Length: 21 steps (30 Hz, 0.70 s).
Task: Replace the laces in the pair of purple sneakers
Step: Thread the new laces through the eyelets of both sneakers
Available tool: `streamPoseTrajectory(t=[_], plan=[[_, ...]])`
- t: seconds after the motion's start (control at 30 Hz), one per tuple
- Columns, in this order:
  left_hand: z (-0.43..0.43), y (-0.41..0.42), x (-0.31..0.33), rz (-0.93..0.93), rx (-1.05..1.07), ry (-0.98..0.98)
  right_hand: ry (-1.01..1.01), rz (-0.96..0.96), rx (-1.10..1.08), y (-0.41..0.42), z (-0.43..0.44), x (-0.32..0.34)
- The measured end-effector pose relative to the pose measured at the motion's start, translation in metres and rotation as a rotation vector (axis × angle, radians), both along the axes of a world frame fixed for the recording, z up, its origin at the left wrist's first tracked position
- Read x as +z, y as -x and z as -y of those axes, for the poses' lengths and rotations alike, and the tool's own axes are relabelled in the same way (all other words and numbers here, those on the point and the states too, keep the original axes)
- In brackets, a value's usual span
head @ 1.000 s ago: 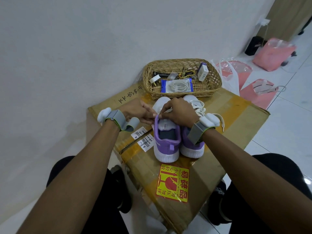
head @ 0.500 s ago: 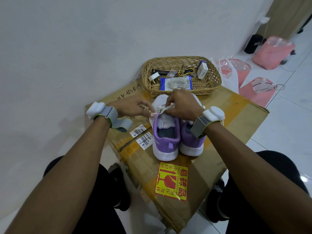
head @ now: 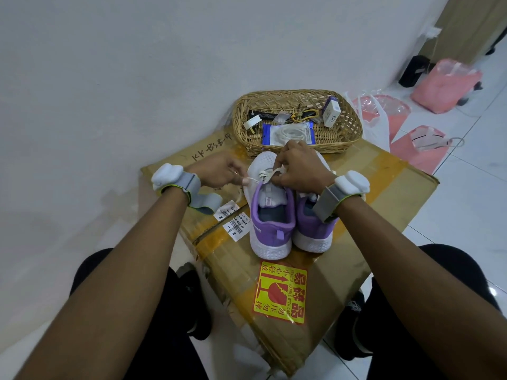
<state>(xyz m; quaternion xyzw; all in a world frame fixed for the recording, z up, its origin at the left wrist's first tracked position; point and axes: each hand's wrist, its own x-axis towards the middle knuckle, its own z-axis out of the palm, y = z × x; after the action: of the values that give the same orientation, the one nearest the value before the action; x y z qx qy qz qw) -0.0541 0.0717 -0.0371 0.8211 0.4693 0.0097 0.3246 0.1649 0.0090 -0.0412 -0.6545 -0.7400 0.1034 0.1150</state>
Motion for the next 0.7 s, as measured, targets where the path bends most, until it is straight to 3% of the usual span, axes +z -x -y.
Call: streamPoseTrajectory(t=[0.1,0.23,0.3,0.43,0.57,0.7], plan=[[-0.013,0.017,-0.002,-0.211,0.105,-0.096,0.023,-0.018,0.026,-0.004,-0.001,0.0],[-0.011,0.014,-0.004,-0.308,0.063,0.016,0.081,-0.044,0.066,-0.009,-0.002,0.001],[-0.007,0.009,0.001,-0.211,0.081,-0.013,0.113,-0.089,0.067,-0.011,-0.003,0.007],[0.0,-0.006,0.011,0.204,0.235,0.006,0.248,-0.11,0.067,-0.018,0.001,0.028],[0.007,-0.021,0.012,0.23,0.145,-0.116,0.476,-0.112,0.045,-0.02,0.004,0.036],[0.018,-0.031,0.006,0.356,0.068,-0.125,0.401,-0.286,-0.02,-0.019,0.0,0.031]])
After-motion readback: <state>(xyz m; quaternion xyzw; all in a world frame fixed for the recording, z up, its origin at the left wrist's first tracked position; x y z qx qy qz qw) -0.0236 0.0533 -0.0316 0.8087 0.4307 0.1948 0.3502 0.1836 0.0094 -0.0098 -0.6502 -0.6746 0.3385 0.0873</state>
